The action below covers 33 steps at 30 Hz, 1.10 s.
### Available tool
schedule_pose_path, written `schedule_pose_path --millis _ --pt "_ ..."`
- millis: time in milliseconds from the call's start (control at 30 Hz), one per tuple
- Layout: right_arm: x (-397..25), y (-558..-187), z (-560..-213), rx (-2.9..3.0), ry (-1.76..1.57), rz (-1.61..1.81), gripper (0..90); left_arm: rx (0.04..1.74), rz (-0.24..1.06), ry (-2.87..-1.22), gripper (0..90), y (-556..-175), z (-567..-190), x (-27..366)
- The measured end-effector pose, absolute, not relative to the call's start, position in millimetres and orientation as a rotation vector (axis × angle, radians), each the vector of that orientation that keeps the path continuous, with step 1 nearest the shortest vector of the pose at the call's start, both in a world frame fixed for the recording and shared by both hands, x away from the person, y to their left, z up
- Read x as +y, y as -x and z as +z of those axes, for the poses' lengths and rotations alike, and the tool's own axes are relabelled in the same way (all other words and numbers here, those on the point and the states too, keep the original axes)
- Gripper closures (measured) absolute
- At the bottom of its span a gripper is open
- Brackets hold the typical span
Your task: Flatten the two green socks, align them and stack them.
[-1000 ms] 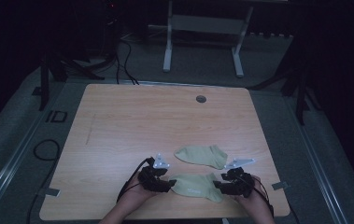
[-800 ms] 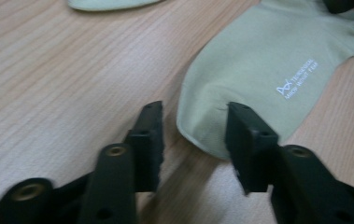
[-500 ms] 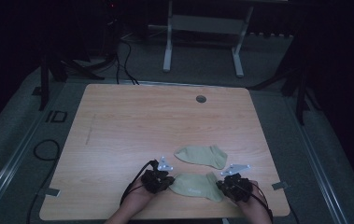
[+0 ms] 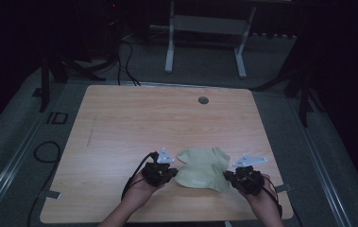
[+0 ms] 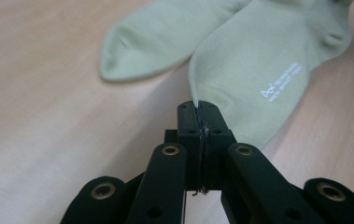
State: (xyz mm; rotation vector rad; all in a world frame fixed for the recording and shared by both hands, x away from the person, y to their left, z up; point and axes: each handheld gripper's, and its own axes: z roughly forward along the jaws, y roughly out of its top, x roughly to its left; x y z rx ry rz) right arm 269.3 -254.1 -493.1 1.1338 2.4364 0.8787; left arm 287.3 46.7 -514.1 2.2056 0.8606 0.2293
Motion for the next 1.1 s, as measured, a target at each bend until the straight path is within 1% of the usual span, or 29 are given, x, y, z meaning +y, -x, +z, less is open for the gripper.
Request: schedule_pose_path --millis 233,300,333,400,433,567,700,733,867,1000,1067,1100 --pt "-262 -297 -475 2.386 -1.176 0.889 86.7 0.867 0.275 -2.199 88.4 -312 -499 39" --pt "-262 -302 -474 2.381 -1.184 0.883 86.7 0.867 0.275 -2.206 88.4 -316 -498 38" --pt "-263 -319 -474 2.377 -1.21 0.857 86.7 0.874 0.288 -2.209 88.4 -326 -497 35" --pt "-264 -328 -476 2.376 -1.24 0.843 86.7 0.885 0.283 -2.22 88.4 -338 -499 33" --pt "-264 -328 -476 2.376 -1.24 0.843 86.7 0.885 0.283 -2.22 88.4 -338 -499 33" --pt "-265 -344 -487 2.386 -1.288 0.817 86.6 0.906 0.262 -2.232 88.4 -351 -508 31" --pt "-266 -349 -496 2.398 -1.318 0.799 86.6 0.911 0.259 -2.256 88.3 -356 -515 28" --pt "-266 -356 -506 2.425 -1.346 0.774 86.6 0.918 0.259 -2.272 88.3 -359 -521 26" --pt "-264 -361 -517 2.446 -1.364 0.742 86.5 0.939 0.231 -2.285 88.3 -366 -533 26" --pt "-263 -367 -529 2.455 -1.377 0.699 86.1 0.963 0.238 -2.28 88.0 -368 -544 27" --pt "-262 -369 -534 2.464 -1.38 0.681 85.5 0.97 0.238 -2.278 87.4 -369 -548 26" --pt "-261 -370 -536 2.466 -1.377 0.662 84.9 0.974 0.246 -2.282 85.0 -370 -550 25"
